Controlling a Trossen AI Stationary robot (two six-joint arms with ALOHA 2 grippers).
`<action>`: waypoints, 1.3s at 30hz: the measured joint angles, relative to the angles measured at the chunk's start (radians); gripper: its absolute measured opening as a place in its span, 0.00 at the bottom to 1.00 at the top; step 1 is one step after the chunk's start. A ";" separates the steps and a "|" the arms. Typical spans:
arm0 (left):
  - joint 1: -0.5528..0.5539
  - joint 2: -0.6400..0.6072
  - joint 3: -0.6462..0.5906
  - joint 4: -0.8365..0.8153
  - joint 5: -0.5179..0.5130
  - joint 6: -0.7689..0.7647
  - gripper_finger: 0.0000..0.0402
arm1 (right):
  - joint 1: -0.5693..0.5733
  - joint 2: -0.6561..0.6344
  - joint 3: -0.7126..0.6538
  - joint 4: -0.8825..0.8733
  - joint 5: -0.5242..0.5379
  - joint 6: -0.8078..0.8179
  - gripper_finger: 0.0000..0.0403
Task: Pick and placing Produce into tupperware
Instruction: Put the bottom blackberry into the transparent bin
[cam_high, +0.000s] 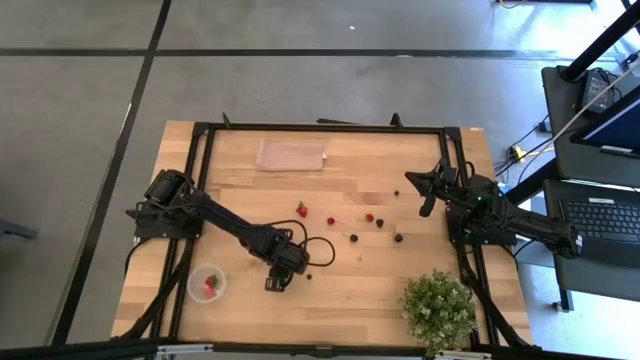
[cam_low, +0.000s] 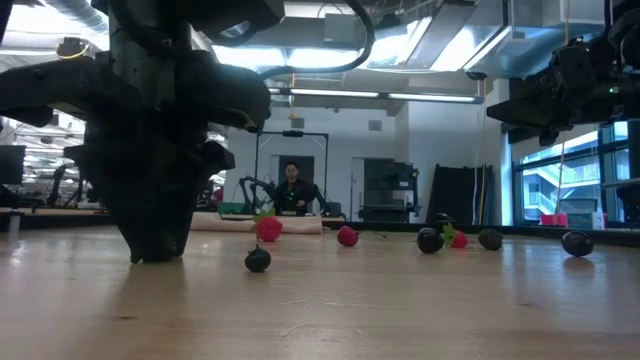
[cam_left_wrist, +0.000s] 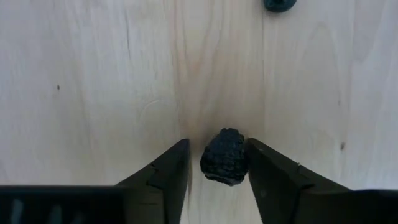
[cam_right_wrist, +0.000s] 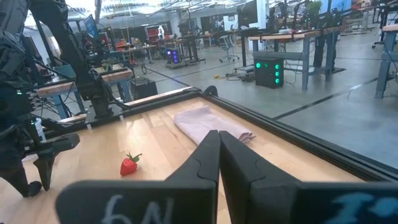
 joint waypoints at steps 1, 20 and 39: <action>0.000 0.000 0.000 -0.001 -0.001 -0.001 0.34 | 0.000 0.000 0.000 0.000 0.000 0.000 0.03; -0.004 -0.082 -0.004 -0.087 0.054 -0.108 0.22 | 0.000 0.000 0.000 0.000 0.000 0.003 0.03; -0.163 -0.548 -0.003 -0.584 0.328 -0.816 0.22 | 0.000 0.000 0.000 0.000 0.000 0.002 0.03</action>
